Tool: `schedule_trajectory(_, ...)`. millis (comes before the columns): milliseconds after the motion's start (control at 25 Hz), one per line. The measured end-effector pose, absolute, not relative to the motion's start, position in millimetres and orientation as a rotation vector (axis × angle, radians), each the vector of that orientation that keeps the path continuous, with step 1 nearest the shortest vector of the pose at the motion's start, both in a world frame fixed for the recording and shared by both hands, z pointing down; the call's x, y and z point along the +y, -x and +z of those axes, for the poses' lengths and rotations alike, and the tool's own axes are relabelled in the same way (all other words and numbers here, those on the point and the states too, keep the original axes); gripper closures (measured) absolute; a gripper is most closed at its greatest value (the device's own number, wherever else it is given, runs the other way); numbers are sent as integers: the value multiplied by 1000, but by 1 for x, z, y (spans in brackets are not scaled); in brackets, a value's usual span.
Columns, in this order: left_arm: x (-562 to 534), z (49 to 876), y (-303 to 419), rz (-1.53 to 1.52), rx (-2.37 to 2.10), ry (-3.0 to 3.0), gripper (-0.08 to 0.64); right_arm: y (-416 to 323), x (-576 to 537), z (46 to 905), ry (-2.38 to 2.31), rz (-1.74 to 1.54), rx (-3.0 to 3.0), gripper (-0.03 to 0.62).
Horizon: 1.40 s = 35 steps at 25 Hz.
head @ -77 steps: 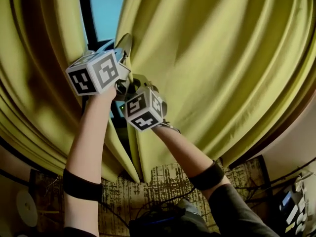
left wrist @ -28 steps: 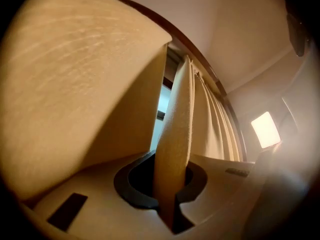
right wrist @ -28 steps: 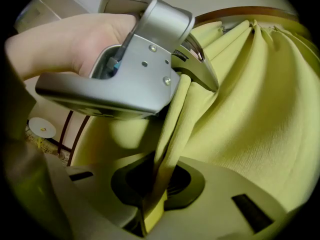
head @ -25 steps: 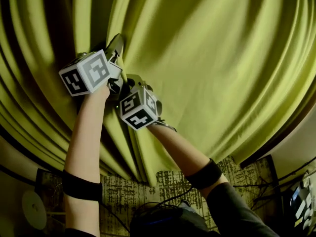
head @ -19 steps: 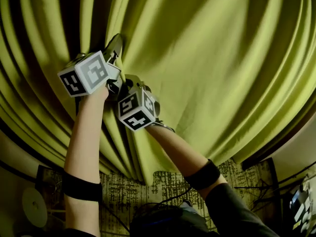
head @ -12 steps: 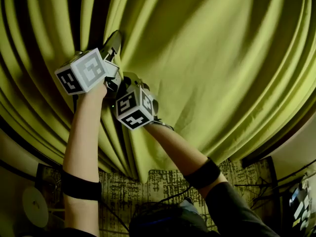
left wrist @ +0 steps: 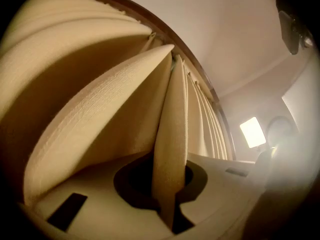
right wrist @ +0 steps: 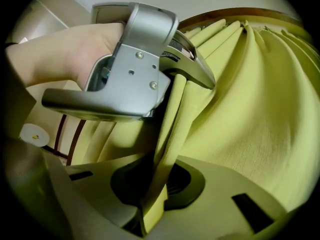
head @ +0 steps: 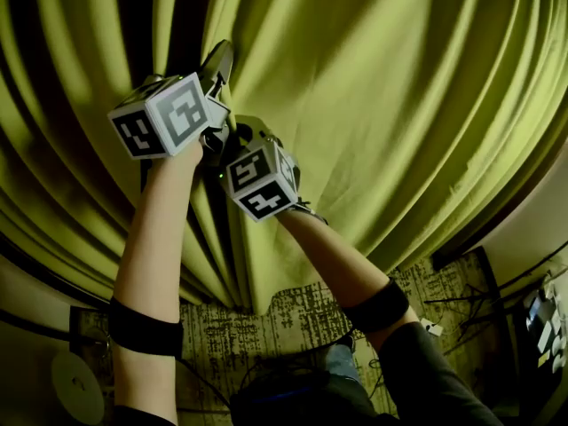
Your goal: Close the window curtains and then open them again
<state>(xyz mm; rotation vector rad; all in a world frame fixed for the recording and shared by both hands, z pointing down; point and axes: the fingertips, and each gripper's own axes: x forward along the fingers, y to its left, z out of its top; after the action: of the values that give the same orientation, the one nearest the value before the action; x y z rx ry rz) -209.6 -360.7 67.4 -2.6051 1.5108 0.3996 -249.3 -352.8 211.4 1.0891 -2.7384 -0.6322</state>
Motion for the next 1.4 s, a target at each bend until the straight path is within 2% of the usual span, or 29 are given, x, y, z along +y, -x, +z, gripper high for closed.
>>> schedule_trajectory(400,-347,83,175,384,1491,2640,552,206,-339,224,-1158,-579,-2705,538)
schedule_trajectory(440,-343,85,168,386,1489,2635,539,198,-336,225,-1166,-582,-2704,525)
schedule_trajectory(560,-325,94,146,418,1461,2633,411,168,-325,232,-1190,-570,-2705,462)
schedule_trajectory(600,-316,100,138,429,1449,2636,403,156,-320,236,-1197,-553,-2712,443)
schedule_trajectory(800,-281,150,111,390,1517,2627,394,79,-299,250,-1330,-456,-2733,405)
schedule_trajectory(1040,-244,239,114,327,1669,2676,394,-21,-269,263,-1519,-336,-2718,403)
schedule_trajectory(1320,-196,326,109,180,1802,2706,402,-67,-225,343,-1438,-190,-2647,403)
schedule_trajectory(1400,-178,350,110,136,1844,2708,425,-75,-209,371,-1416,-130,-2640,403)
